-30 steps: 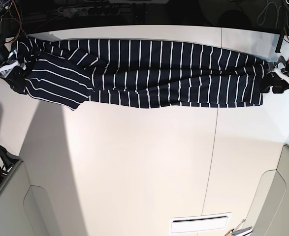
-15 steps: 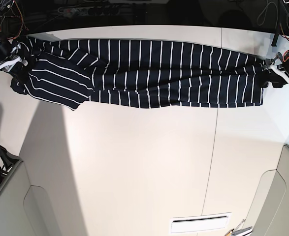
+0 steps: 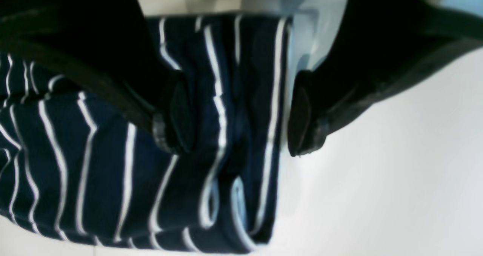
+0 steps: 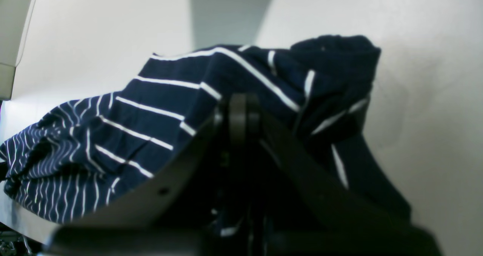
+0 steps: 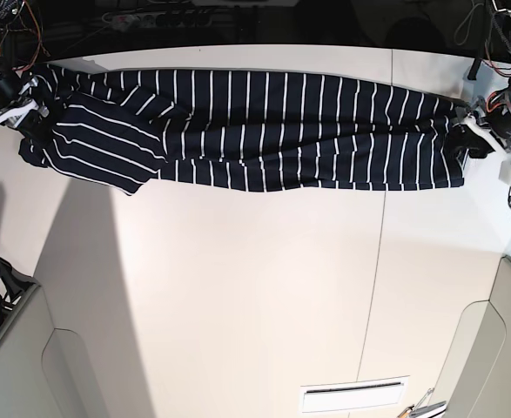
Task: Fold the T-shirt properly
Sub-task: 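Regrip the shirt ends with both grippers, keeping the long strip taut, then release with the right gripper and carry the left gripper's end toward the right gripper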
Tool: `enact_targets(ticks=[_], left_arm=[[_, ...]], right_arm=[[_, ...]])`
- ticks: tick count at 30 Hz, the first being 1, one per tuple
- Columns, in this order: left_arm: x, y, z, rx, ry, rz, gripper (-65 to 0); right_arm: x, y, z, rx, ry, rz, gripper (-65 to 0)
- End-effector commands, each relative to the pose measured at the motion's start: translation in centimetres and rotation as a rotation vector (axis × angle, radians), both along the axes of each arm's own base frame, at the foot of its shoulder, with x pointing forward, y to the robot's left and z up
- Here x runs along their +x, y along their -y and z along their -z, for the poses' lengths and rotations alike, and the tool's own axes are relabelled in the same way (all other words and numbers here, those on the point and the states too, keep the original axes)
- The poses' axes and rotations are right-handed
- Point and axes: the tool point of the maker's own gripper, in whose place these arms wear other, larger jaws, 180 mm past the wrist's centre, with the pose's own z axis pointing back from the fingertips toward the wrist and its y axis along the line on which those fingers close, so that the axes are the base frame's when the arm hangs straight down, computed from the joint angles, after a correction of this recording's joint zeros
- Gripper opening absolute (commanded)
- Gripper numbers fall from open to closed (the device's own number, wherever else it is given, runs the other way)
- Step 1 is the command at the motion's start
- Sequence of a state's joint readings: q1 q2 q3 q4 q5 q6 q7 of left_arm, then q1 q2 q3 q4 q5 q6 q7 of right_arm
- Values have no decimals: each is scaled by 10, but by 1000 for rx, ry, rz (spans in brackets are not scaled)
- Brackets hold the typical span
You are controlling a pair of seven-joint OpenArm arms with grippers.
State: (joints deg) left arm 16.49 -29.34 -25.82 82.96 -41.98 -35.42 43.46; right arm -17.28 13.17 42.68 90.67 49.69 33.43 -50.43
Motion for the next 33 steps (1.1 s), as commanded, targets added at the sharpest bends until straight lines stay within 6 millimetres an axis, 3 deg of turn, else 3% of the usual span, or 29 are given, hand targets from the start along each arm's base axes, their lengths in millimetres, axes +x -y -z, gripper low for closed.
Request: enact_targets(ticks=[1, 4, 10, 14, 21, 33], left_arm=[[4, -5, -8, 19, 18, 11, -226], [4, -3, -8, 10, 14, 15, -226], [-3, 25, -11, -137, -10, 88, -227], [-1, 27, -14, -158, 3, 85, -245], [4, 26, -18, -161, 38, 75, -650], [38, 7, -46, -55, 186, 68, -650]], right_arm=[[8, 4, -13, -6, 48, -5, -650], [8, 3, -14, -2, 53, -5, -650], [10, 3, -16, 4, 61, -4, -650], [10, 3, -16, 4, 61, -4, -650], [12, 1, -20, 28, 81, -2, -650], [14, -2, -26, 67, 110, 0, -650]])
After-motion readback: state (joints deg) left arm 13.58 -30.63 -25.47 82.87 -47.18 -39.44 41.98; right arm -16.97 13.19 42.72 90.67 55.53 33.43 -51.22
